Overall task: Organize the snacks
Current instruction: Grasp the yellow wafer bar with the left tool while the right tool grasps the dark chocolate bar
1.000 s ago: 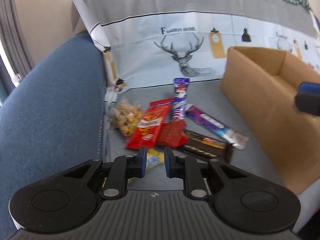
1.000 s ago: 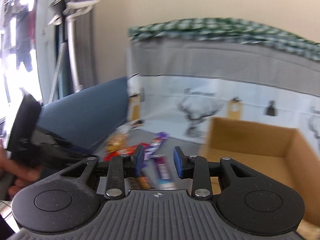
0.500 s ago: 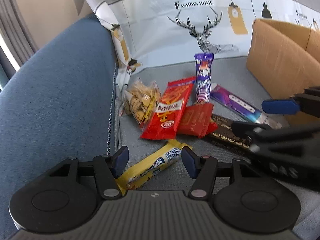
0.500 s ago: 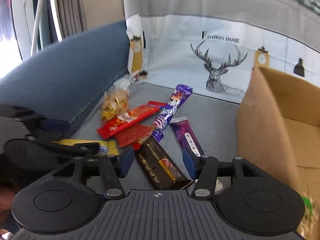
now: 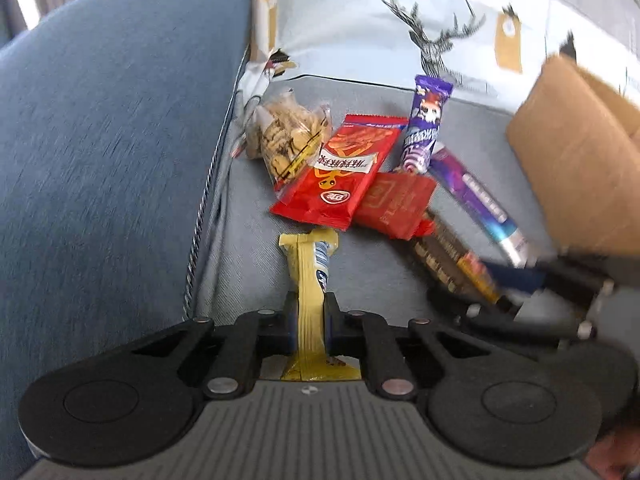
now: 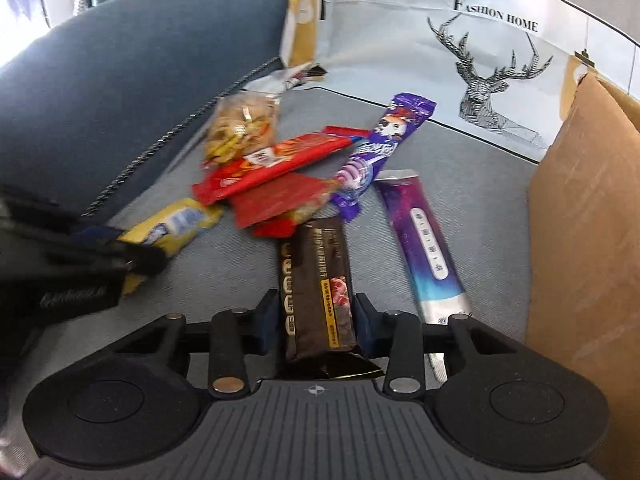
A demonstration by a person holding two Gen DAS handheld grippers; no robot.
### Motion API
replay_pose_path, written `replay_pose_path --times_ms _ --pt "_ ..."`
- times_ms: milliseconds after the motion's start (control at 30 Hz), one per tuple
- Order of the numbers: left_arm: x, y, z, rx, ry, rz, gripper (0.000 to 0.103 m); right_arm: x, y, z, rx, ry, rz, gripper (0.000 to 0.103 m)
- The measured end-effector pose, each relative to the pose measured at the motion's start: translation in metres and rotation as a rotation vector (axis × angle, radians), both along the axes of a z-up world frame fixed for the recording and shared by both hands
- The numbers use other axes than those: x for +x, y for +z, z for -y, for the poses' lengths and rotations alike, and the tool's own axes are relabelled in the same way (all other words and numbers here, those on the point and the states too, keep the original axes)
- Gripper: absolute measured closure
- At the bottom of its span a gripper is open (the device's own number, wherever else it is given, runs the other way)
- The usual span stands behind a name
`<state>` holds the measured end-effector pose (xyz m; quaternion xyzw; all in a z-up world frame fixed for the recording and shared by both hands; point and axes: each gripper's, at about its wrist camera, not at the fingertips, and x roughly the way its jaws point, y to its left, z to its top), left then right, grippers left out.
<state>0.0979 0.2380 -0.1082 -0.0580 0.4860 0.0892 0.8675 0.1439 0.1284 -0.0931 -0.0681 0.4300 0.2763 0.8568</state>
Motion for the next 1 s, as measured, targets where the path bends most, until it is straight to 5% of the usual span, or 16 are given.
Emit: replay_pose_path --times_ms 200,400,667,1000 --pt "-0.021 0.011 -0.007 -0.209 0.073 0.014 0.091 -0.037 0.021 0.018 0.018 0.021 -0.025 0.062" --pt "-0.042 0.007 0.004 -0.333 0.083 -0.043 0.091 -0.090 0.031 0.059 0.020 -0.024 -0.037 0.062" --pt "-0.056 -0.008 0.020 -0.257 0.058 -0.151 0.084 -0.112 0.012 0.080 0.034 -0.021 -0.026 0.060" --pt "-0.049 -0.013 0.024 -0.235 0.045 -0.174 0.070 -0.107 0.000 0.075 0.007 0.023 -0.045 0.051"
